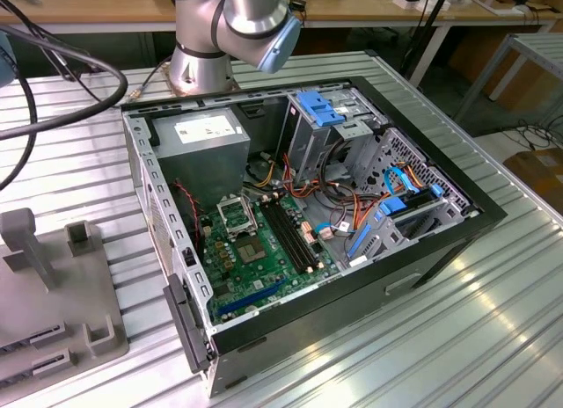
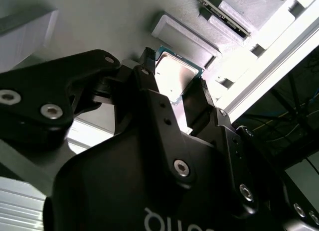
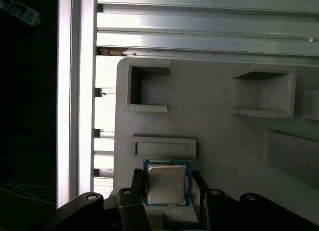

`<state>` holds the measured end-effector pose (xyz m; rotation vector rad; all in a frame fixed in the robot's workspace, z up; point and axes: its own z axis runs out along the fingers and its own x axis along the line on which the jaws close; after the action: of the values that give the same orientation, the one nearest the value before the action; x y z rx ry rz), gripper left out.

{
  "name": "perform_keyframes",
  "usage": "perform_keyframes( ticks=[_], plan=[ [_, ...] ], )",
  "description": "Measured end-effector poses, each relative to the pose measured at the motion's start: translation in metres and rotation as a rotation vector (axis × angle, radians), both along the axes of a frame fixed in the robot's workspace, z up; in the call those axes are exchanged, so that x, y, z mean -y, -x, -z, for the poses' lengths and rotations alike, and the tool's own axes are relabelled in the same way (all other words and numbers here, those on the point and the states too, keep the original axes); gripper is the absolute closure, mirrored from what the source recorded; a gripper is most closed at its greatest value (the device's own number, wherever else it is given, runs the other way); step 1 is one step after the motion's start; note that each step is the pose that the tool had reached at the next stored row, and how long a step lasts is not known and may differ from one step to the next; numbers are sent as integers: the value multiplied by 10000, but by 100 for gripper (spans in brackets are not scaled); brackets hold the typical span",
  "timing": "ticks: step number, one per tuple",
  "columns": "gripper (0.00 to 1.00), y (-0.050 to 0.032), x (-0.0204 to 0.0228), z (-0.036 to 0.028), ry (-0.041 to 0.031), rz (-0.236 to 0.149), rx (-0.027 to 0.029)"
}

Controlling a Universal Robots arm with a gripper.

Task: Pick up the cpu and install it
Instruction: 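Pick up the cpu and move it towards the insertion slot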

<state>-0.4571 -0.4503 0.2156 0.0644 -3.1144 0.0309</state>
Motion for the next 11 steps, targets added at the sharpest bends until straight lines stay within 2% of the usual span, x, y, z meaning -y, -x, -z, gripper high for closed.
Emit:
perform_keyframes(
  ticks=[3,11],
  plan=[
    [53,0,0,-49,1,0,-1],
    [53,0,0,-241,1,0,-1]
  ],
)
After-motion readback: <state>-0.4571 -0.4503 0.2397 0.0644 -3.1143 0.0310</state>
